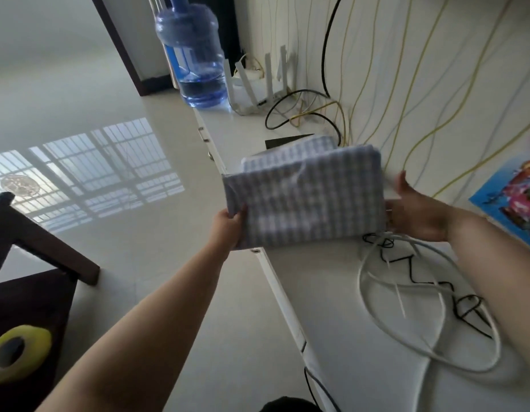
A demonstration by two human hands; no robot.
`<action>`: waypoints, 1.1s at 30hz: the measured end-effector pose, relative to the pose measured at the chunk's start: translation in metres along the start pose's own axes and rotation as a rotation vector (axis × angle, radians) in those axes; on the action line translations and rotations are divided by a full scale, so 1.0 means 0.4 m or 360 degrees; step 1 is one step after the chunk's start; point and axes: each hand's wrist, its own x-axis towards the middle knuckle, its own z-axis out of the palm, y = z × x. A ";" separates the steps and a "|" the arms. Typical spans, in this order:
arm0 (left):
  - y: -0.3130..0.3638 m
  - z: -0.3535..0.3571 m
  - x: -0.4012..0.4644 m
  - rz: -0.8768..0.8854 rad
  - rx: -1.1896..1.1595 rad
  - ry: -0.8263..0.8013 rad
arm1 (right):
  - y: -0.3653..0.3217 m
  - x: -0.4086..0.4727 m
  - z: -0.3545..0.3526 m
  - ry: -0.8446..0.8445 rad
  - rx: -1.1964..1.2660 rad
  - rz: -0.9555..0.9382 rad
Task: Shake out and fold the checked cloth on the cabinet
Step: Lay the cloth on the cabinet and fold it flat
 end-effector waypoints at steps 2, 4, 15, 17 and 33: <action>-0.009 0.001 0.014 -0.0150 0.0226 0.0033 | 0.021 -0.002 0.009 -0.0069 -0.0062 0.0019; -0.014 0.011 0.012 -0.0150 0.0375 0.0071 | 0.039 0.007 0.040 0.0180 -0.0347 -0.0031; -0.034 0.012 -0.011 -0.0226 0.0507 0.0019 | 0.160 0.050 0.110 0.1559 -0.0882 -0.0276; -0.052 0.014 -0.018 -0.0219 0.0404 0.0070 | 0.162 0.048 0.104 0.1500 -0.0850 -0.0254; -0.048 -0.004 -0.110 0.0947 0.1692 0.0018 | 0.131 0.009 0.149 0.1573 -0.2015 -0.0044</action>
